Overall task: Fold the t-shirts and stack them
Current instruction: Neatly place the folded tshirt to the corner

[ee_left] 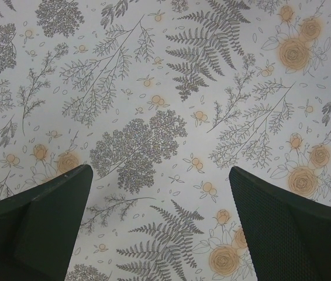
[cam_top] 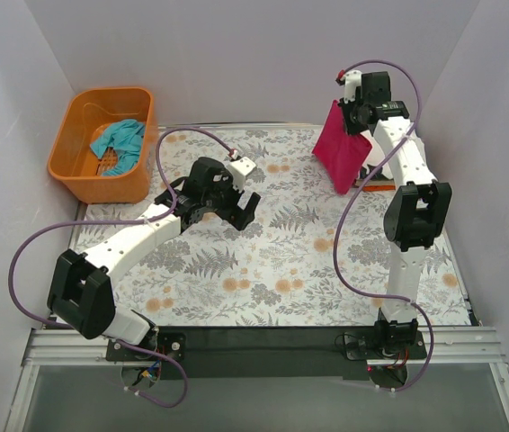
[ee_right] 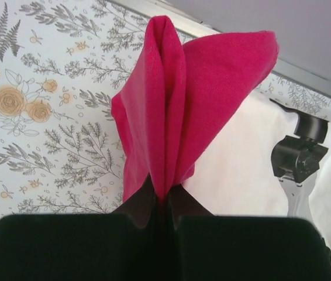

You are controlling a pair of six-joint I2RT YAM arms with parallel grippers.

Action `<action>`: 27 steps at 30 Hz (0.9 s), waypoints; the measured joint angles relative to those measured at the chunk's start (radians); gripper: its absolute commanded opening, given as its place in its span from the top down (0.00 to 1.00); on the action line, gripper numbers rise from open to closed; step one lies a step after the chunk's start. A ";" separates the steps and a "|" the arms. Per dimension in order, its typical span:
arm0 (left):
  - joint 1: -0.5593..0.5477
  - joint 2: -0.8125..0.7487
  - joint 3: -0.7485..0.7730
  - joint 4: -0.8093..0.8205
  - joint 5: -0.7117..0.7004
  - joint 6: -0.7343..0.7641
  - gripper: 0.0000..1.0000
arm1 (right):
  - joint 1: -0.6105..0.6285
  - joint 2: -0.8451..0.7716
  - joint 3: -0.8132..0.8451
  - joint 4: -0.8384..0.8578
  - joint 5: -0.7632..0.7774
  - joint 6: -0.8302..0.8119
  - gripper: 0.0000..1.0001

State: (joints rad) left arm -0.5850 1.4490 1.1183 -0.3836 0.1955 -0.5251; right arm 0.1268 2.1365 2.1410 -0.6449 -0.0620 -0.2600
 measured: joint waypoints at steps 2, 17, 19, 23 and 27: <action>0.001 -0.002 0.000 0.001 0.000 0.000 0.02 | -0.002 0.000 0.019 -0.005 0.000 0.001 0.99; 0.001 -0.002 0.000 0.003 0.008 -0.004 0.02 | -0.069 -0.009 0.102 -0.029 -0.027 0.021 0.99; 0.001 -0.002 0.000 0.003 0.008 -0.004 0.02 | -0.077 -0.019 0.106 -0.034 -0.037 0.026 0.99; 0.001 -0.002 0.000 0.003 0.008 -0.004 0.02 | -0.084 -0.034 0.120 -0.039 -0.056 0.040 0.99; 0.001 -0.002 0.000 0.003 0.008 -0.004 0.02 | -0.084 -0.051 0.128 -0.039 -0.074 0.048 0.99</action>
State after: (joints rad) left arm -0.5842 1.4471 1.1183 -0.3809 0.2035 -0.5289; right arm 0.0433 2.0850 2.2692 -0.6842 -0.1356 -0.2123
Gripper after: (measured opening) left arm 0.982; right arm 0.046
